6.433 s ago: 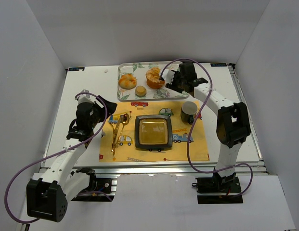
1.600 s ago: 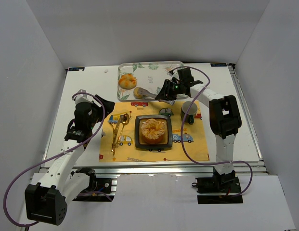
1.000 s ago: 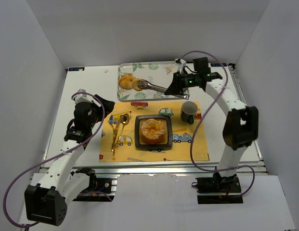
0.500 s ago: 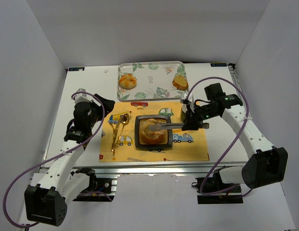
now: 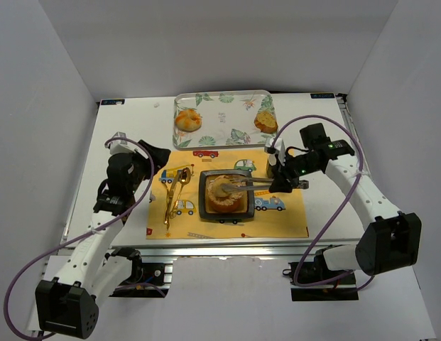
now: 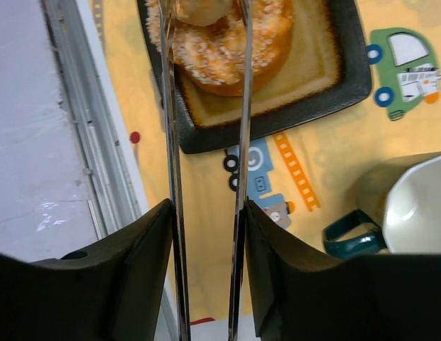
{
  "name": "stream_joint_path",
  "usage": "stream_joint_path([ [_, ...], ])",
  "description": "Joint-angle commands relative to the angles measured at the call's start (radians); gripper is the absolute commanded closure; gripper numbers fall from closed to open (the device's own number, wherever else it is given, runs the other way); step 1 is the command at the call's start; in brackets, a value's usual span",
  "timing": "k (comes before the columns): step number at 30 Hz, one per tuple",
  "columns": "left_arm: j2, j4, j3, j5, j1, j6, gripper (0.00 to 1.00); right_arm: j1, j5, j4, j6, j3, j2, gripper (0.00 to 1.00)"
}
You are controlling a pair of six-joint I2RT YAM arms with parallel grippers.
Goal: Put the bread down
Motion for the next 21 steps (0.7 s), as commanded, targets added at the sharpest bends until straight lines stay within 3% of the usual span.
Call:
stream_joint_path([
  [1,-0.047,0.008,-0.013,-0.004,0.002,-0.008,0.17,-0.006,0.032,0.077,0.033,-0.003,-0.007,0.51],
  [5,-0.052,0.008,-0.014,-0.006,0.002,-0.013,0.17,-0.006,0.027,0.098,0.051,-0.004,-0.019,0.41],
  [21,-0.017,0.011,0.017,0.005,0.002,-0.004,0.17,-0.049,-0.085,0.129,0.091,0.097,-0.086,0.45],
])
